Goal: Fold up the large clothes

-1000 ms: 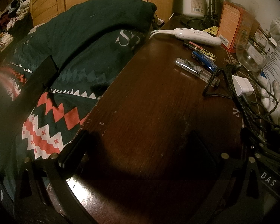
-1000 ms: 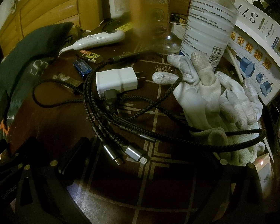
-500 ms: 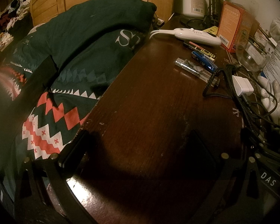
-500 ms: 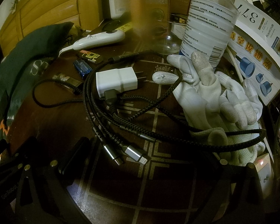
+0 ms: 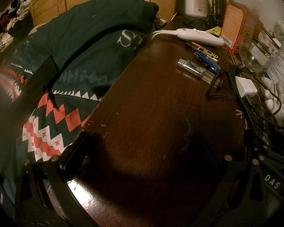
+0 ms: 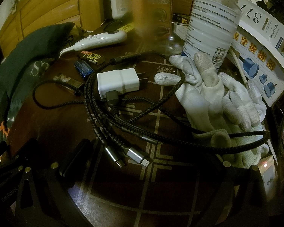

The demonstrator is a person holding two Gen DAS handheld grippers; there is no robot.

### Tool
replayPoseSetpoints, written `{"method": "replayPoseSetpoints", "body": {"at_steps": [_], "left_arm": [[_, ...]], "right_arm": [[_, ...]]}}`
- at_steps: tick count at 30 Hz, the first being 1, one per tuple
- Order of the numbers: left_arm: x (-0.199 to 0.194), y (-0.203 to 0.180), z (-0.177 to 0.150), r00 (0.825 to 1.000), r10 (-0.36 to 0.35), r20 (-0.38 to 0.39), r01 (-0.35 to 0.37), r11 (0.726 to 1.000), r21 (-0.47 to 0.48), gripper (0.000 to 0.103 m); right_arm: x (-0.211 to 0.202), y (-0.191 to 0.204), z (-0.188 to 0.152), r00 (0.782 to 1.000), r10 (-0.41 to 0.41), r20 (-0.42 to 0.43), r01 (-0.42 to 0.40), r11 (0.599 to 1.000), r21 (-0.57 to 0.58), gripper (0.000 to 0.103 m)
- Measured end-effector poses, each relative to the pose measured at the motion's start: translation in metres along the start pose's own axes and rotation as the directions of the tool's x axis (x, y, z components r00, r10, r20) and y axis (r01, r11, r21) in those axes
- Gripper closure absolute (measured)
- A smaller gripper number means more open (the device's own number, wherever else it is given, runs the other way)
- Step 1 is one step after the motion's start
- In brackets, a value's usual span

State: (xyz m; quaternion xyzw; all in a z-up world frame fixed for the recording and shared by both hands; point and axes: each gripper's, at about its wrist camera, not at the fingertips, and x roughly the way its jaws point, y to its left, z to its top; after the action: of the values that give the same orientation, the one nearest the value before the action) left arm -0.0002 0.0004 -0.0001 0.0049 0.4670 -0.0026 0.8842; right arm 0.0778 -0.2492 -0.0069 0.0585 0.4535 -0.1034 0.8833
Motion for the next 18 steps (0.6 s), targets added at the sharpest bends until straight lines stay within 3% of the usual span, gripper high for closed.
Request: {"method": "replayPoseSetpoints", "body": {"at_steps": [18], "left_arm": [[0.0000, -0.0001, 0.0002, 1.000, -0.001, 0.001, 0.001, 1.000, 0.000, 0.000]], "right_arm": [[-0.0005, 0.0009, 0.0001, 1.000, -0.007, 0.000, 0.007, 1.000, 0.009, 0.000]]}}
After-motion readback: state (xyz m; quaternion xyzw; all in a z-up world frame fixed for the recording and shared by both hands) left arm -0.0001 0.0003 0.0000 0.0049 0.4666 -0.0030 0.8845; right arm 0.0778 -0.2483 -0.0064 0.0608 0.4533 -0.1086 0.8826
